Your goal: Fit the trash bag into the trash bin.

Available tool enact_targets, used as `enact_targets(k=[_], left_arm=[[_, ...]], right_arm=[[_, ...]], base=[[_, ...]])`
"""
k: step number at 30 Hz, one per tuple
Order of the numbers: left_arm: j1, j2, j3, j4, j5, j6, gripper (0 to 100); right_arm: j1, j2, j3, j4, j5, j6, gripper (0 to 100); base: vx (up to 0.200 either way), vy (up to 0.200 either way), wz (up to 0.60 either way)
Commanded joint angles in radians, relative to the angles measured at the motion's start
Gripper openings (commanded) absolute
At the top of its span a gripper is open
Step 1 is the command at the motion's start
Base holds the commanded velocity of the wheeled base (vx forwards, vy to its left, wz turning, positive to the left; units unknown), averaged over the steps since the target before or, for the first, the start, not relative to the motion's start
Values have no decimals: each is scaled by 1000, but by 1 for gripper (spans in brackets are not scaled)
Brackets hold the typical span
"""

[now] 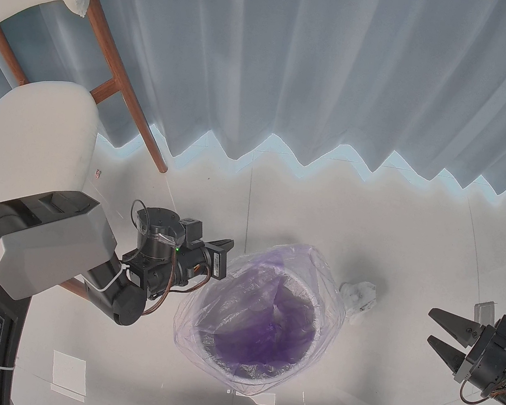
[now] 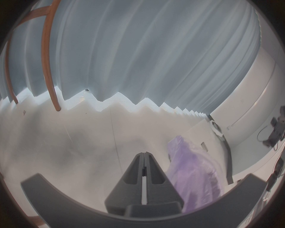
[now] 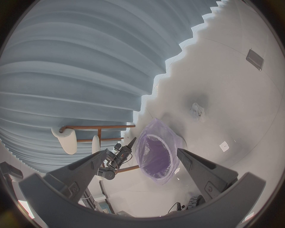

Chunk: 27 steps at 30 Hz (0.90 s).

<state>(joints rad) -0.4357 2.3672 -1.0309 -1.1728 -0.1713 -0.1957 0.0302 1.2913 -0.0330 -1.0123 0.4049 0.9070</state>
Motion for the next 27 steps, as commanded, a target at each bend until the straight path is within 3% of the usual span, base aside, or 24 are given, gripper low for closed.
enact_targets(k=[1, 5, 6, 26, 27], left_arm=[[12, -82, 55, -5, -34, -40, 0], [26, -155, 144, -4, -80, -36, 0], [22, -168, 160, -5, -86, -36, 100], [-38, -14, 193, -185, -91, -36, 100], [-40, -13, 193, -185, -91, -36, 0]], right_arm=[[2, 5, 10, 0, 0, 4, 100], [2, 3, 24, -2, 0, 3, 100], [2, 3, 25, -2, 0, 4, 100], [4, 5, 28, 1, 0, 3, 100], [4, 5, 28, 1, 0, 3, 100]], base=[[0, 0, 0], [0, 0, 0], [0, 0, 0], [0, 0, 0], [0, 0, 0]])
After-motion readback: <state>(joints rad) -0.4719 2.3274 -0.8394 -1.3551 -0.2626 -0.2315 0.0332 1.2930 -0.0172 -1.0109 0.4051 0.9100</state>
